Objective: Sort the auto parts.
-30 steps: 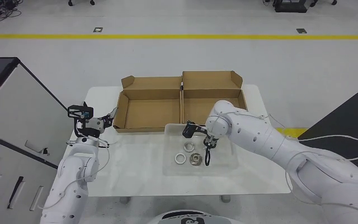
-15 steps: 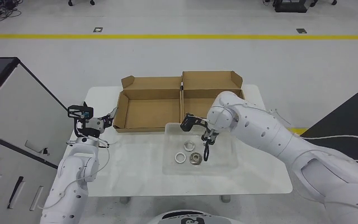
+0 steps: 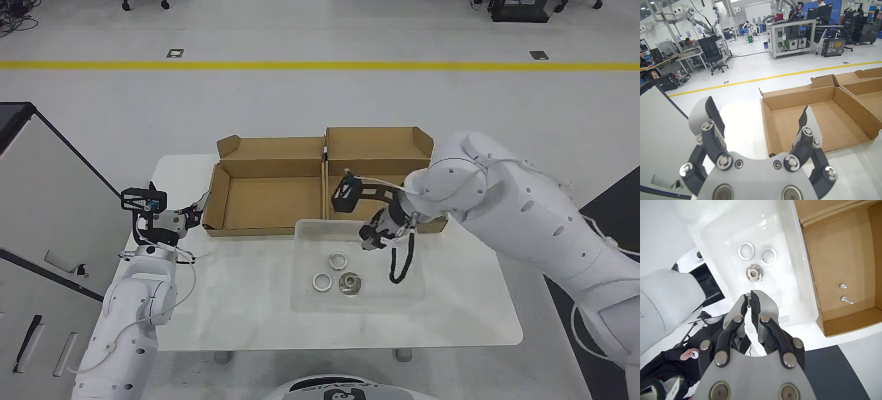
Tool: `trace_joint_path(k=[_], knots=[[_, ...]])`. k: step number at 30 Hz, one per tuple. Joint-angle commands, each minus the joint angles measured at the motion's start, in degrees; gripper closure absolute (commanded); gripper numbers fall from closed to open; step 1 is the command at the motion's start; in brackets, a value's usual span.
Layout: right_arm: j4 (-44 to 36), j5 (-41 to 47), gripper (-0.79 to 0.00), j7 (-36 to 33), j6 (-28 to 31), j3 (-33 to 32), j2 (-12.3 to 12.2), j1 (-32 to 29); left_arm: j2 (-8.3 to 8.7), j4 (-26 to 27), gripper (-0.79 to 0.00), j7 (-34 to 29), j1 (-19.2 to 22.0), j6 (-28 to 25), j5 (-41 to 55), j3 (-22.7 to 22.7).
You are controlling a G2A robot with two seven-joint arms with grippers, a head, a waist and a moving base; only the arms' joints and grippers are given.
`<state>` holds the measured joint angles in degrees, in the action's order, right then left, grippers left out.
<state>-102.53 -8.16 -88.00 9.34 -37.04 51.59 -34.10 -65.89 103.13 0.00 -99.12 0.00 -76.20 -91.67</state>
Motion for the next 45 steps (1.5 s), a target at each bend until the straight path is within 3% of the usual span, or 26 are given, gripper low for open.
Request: trace_joint_path(k=[1, 7, 12, 24, 33, 40, 45], knots=[[-0.6, 4.67, 0.0, 0.0, 1.5, -3.16, -1.37, -1.14, 0.0, 0.0, -0.785, 0.0, 0.0, 0.0, 0.0, 0.0], [-0.64, 14.79, 0.0, 0.0, 5.9, -10.18, -4.03, -5.52, 0.0, 0.0, -0.785, 0.0, 0.0, 0.0, 0.0, 0.0], [-0.07, 24.26, 0.0, 1.95, 8.89, -12.61, -4.68, -8.26, 0.0, 0.0, -0.785, 0.0, 0.0, 0.0, 0.0, 0.0], [0.29, 25.22, 0.0, 3.9, 8.56, -12.72, -4.65, -9.16, 0.0, 0.0, -0.785, 0.0, 0.0, 0.0, 0.0, 0.0], [8.68, 55.29, 0.0, 7.47, 14.42, -16.61, -4.13, -15.14, 0.0, 0.0, -0.785, 0.0, 0.0, 0.0, 0.0, 0.0], [8.64, 74.38, 0.0, 6.82, 13.78, -17.14, -1.69, -16.24, 0.0, 0.0, -0.785, 0.0, 0.0, 0.0, 0.0, 0.0], [8.51, 83.05, 0.0, 4.34, 11.3, -18.61, 0.88, -16.05, 0.0, 0.0, -0.785, 0.0, 0.0, 0.0, 0.0, 0.0]])
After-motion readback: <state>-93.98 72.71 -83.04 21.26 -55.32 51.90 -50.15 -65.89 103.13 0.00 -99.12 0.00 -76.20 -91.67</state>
